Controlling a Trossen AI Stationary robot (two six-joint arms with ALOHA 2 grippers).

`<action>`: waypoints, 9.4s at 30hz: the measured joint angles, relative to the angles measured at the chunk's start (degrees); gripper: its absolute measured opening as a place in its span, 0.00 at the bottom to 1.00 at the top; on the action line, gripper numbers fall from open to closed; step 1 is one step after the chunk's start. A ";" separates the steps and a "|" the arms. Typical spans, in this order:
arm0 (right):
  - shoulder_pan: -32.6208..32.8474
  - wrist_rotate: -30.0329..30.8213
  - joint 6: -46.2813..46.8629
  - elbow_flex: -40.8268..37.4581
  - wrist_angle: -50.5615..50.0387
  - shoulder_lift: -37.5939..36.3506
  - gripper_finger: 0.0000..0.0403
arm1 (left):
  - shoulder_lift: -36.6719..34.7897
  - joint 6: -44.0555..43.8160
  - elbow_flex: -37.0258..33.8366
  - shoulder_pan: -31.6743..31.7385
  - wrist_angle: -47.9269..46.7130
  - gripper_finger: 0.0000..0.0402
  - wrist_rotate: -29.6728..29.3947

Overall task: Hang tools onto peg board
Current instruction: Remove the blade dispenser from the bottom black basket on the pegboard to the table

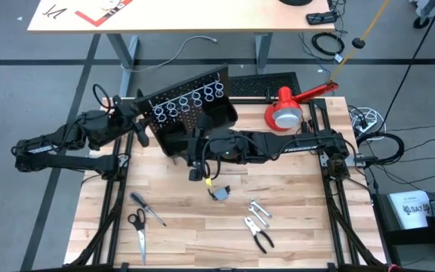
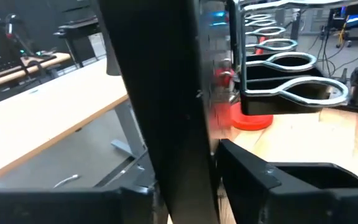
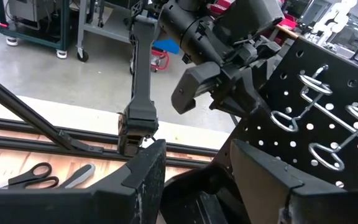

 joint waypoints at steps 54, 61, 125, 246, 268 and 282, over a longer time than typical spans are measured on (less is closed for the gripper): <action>6.85 0.35 11.95 -0.02 -17.46 0.02 0.44 | 3.23 -6.14 -0.15 -0.13 4.78 0.18 25.37; 7.74 0.48 17.67 -0.02 -21.96 0.02 0.44 | 8.57 -6.08 -0.04 -1.85 10.36 0.18 26.83; 14.87 20.71 27.23 0.00 -29.36 3.08 0.33 | 20.94 1.70 0.04 -20.49 24.25 0.18 8.52; 8.16 12.98 18.57 0.13 -36.74 8.44 0.40 | 23.32 11.11 -0.17 -25.22 29.92 0.18 3.24; 6.27 8.61 19.67 0.07 -36.74 8.50 0.25 | 23.34 9.65 -0.17 -25.18 31.00 0.18 3.29; 8.22 13.09 16.54 -0.15 -35.30 8.40 0.25 | 23.32 9.61 -0.04 -25.29 31.05 0.18 3.43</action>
